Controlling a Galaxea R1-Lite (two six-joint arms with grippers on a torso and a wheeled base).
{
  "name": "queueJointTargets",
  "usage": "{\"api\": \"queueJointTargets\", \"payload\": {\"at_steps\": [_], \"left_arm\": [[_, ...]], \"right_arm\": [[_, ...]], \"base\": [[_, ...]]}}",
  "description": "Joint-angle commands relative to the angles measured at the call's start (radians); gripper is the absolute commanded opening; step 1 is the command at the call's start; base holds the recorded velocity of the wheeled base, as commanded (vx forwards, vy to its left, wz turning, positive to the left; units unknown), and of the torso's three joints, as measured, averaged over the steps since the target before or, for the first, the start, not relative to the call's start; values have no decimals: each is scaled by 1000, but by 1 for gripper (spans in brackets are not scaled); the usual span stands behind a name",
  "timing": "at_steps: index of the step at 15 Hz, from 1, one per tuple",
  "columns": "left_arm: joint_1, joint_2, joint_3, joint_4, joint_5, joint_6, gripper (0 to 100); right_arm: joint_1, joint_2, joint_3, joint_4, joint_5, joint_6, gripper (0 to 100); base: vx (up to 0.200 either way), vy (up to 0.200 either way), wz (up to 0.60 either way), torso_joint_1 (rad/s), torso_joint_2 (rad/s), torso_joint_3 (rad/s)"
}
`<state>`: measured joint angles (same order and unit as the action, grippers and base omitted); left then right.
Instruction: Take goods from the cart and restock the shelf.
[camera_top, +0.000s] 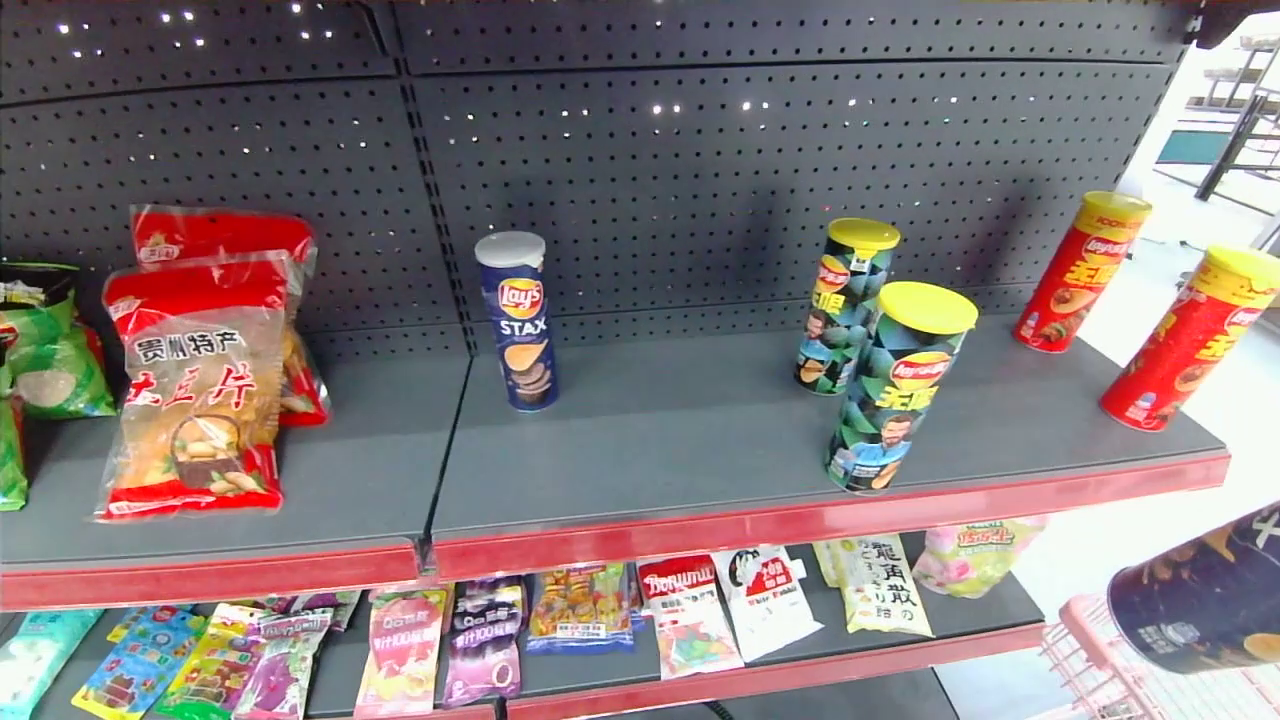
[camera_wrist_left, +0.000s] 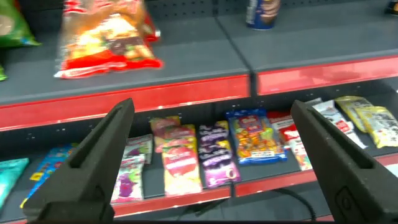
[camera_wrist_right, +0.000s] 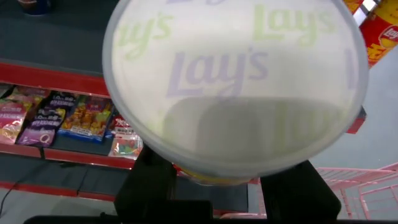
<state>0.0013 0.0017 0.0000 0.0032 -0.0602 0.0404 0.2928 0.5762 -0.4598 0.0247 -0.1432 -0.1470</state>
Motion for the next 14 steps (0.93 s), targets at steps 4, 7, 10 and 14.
{"api": "queueJointTargets", "payload": {"at_steps": [4,7,10,14], "left_arm": [[0,1,0,0,0,-2,100],[0,1,0,1,0,-2,100],[-1,14,0,1,0,-2,100],[-10,50,-2,3,2,-2,100]], "right_arm": [[2,-81,24,6,1,-5,0],[5,-167,73,3,5,-11,0],[5,-257,101,1,19,-13,0],[-3,-368,130,11,19,-8,0]], "base": [[0,0,0,0,0,0],[0,0,0,0,0,0],[0,0,0,0,0,0],[0,0,0,0,0,0]]}}
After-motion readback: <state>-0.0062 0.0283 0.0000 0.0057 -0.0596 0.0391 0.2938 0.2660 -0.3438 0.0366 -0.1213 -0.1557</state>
